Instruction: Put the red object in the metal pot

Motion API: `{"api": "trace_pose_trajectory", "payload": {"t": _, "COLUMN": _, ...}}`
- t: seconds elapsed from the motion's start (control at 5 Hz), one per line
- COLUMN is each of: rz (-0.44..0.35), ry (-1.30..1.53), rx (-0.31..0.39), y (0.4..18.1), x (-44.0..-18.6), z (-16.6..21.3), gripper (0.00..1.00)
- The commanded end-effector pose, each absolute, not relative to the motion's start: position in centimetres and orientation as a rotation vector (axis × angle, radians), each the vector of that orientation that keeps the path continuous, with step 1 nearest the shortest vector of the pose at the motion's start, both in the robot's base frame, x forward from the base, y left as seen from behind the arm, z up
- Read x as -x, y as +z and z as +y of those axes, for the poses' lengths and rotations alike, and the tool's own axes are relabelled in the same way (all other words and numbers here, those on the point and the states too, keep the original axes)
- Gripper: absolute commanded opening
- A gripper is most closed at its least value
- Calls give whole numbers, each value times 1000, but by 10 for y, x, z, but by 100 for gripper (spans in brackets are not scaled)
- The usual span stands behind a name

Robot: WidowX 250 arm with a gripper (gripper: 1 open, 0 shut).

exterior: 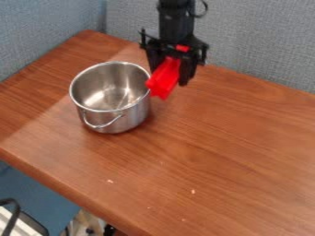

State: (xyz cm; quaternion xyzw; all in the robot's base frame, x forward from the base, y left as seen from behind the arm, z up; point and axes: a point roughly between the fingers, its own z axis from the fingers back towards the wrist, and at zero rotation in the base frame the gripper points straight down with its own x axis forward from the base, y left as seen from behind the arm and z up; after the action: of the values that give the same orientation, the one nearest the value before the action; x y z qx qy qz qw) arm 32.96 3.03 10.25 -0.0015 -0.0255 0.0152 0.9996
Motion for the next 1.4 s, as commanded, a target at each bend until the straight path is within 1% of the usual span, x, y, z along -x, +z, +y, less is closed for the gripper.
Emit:
{"api": "trace_pose_trajectory", "payload": {"t": 0.0, "rz": -141, "ry": 82, "rx": -9, "y": 138, "x": -329, "z": 54, "gripper": 0}}
{"api": "trace_pose_trajectory", "payload": {"t": 0.4, "rz": -144, "ry": 177, "rx": -70, "y": 139, "x": -302, "z": 90, "gripper": 0}}
{"api": "trace_pose_trajectory", "payload": {"t": 0.8, "rz": -131, "ry": 193, "rx": -107, "y": 129, "x": -286, "z": 95, "gripper": 0}}
{"api": "trace_pose_trajectory", "payload": {"t": 1.0, "rz": -115, "ry": 196, "rx": -115, "y": 121, "x": -285, "z": 98, "gripper": 0}}
{"api": "trace_pose_trajectory", "payload": {"t": 1.2, "rz": -96, "ry": 200, "rx": -121, "y": 112, "x": -283, "z": 99, "gripper": 100}}
